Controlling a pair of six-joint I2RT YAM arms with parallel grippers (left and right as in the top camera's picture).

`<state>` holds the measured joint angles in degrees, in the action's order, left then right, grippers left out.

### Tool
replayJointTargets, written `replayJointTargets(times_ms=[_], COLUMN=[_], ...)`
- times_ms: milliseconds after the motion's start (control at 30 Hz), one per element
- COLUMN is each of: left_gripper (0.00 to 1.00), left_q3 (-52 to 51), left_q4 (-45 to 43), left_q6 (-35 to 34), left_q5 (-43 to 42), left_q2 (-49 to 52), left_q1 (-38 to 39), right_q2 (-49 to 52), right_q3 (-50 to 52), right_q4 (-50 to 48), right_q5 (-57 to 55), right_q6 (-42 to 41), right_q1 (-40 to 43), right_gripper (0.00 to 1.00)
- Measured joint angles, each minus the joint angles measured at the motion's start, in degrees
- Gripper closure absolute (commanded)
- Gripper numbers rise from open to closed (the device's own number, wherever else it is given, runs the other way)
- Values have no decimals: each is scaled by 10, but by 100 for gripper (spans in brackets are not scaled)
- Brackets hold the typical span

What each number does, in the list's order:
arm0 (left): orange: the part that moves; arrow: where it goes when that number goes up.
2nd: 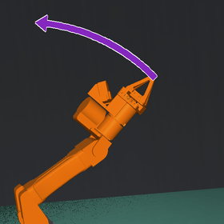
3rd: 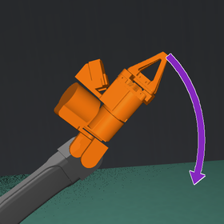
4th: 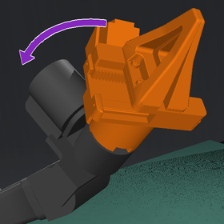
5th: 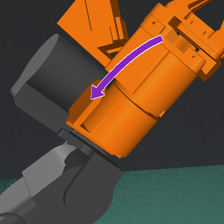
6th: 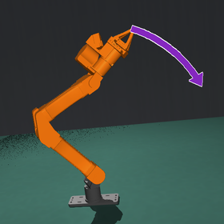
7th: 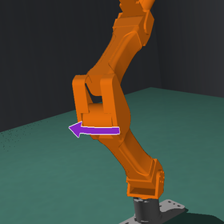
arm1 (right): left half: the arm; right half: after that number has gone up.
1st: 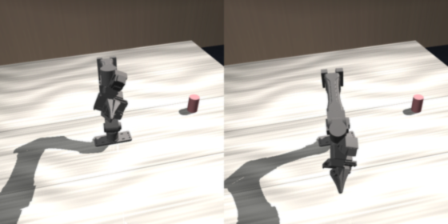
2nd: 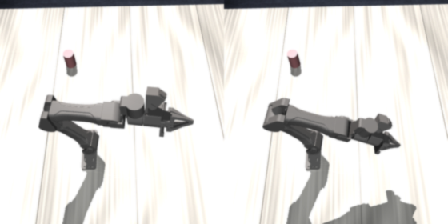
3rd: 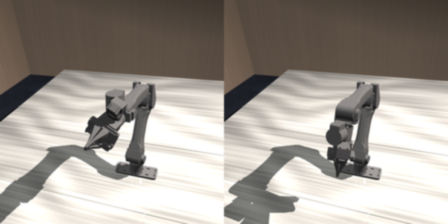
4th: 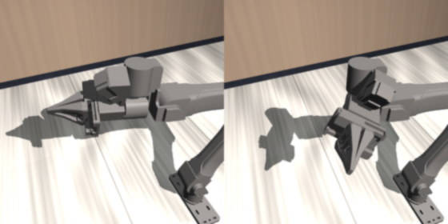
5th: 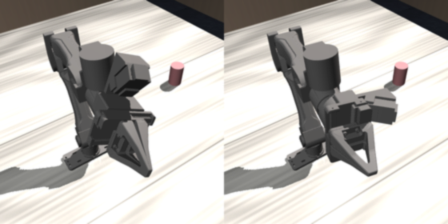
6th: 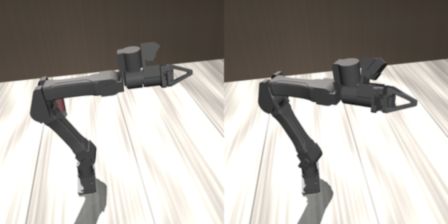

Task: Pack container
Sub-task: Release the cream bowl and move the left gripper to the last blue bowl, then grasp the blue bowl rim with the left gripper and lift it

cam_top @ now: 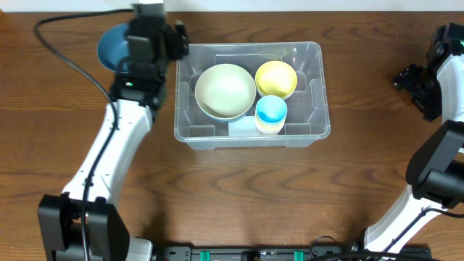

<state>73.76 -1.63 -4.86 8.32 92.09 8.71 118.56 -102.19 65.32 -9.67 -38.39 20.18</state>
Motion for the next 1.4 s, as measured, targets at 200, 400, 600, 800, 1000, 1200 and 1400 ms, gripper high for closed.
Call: replayJointTargets(times_ms=[200, 400, 600, 800, 1000, 1200, 1400], left_gripper=[2, 2, 2, 3, 36, 53, 53], left_q3=[3, 3, 3, 3, 3, 3, 3], left_q4=[-92, -129, -155, -171, -169, -153, -119], left_q6=[-8, 1, 23, 42, 69, 83, 86], left_q5=[9, 9, 9, 9, 10, 7, 7], left_q2=[41, 113, 197, 245, 276, 286, 286], left_q1=[-64, -90, -93, -93, -93, -92, -93], right_q2=[0, 0, 0, 0, 0, 0, 0], right_q3=[0, 0, 0, 0, 0, 0, 0], right_q4=[0, 0, 0, 0, 0, 0, 0], right_q5=[0, 0, 0, 0, 0, 0, 0], right_q6=[0, 0, 0, 0, 0, 0, 0], right_q1=[0, 0, 0, 0, 0, 0, 0], right_gripper=[1, 1, 1, 1, 1, 1, 1])
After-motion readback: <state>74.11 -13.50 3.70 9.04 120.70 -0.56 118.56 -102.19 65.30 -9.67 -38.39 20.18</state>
